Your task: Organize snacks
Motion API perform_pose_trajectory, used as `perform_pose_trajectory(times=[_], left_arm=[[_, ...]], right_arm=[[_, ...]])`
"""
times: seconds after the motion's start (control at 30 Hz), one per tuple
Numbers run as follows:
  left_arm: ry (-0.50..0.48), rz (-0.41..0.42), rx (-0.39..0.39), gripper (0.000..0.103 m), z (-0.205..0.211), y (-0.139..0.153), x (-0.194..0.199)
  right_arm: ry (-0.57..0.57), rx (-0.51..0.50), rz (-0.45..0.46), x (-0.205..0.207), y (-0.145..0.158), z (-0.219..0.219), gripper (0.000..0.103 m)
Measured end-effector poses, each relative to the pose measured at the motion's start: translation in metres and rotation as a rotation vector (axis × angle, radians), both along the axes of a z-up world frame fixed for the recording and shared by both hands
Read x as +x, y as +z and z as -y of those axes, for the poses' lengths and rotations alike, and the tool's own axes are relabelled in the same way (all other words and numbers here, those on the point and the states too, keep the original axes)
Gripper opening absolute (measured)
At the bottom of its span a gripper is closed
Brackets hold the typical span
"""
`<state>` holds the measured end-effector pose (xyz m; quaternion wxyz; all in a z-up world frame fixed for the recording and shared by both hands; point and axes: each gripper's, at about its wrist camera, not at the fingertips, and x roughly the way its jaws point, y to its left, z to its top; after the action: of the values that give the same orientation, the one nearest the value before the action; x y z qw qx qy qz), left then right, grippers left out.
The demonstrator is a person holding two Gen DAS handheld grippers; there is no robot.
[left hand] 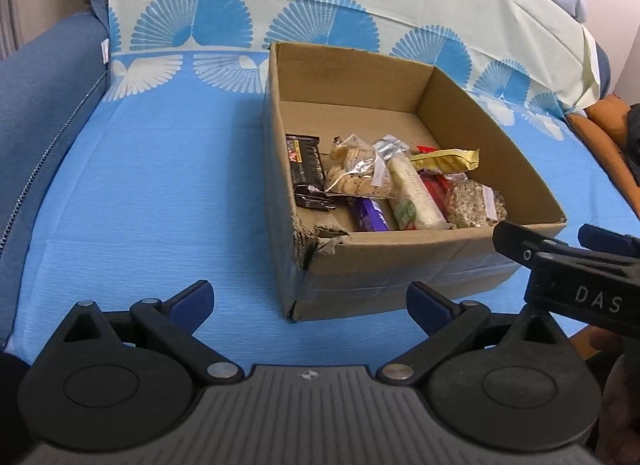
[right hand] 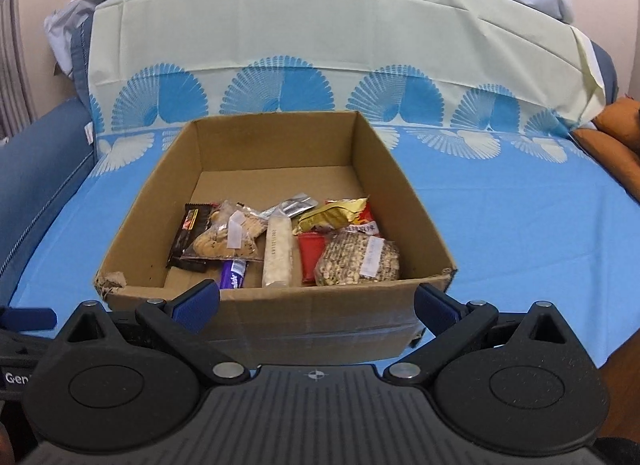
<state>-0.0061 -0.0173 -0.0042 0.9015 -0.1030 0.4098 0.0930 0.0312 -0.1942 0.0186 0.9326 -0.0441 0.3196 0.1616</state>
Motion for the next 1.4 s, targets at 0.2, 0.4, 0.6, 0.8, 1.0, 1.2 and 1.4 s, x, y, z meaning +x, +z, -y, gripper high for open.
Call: perform_pose_trajectory(times=[0.2, 0.4, 0.6, 0.8, 1.0, 1.2, 1.4], left_arm=[[0.01, -0.012, -0.007, 0.102, -0.0018, -0.0003, 0.0012], [0.014, -0.014, -0.01, 0.102, -0.0013, 0.0008, 0.0012], [0.029, -0.025, -0.011, 0.102, -0.0035, -0.0003, 0.0017], [0.034, -0.031, -0.007, 0.102, -0.0026, -0.0002, 0.0029], [0.035, -0.03, -0.006, 0.102, -0.0023, 0.0003, 0.0033], [0.034, -0.03, -0.006, 0.102, -0.0022, 0.0007, 0.0027], [0.032, -0.029, -0.002, 0.102, -0.0008, 0.0012, 0.0032]], right_arm=[[0.012, 0.001, -0.005, 0.0028, -0.0005, -0.0034, 0.102], [0.006, 0.005, -0.007, 0.0039, -0.0016, -0.0029, 0.102], [-0.002, 0.004, -0.008, 0.0039, -0.0028, -0.0027, 0.102], [-0.001, -0.003, -0.006, 0.0038, -0.0029, -0.0042, 0.102], [-0.001, -0.001, -0.007, 0.0043, -0.0032, -0.0042, 0.102], [-0.001, -0.001, -0.007, 0.0046, -0.0031, -0.0043, 0.102], [-0.001, -0.001, -0.006, 0.005, -0.0032, -0.0044, 0.102]])
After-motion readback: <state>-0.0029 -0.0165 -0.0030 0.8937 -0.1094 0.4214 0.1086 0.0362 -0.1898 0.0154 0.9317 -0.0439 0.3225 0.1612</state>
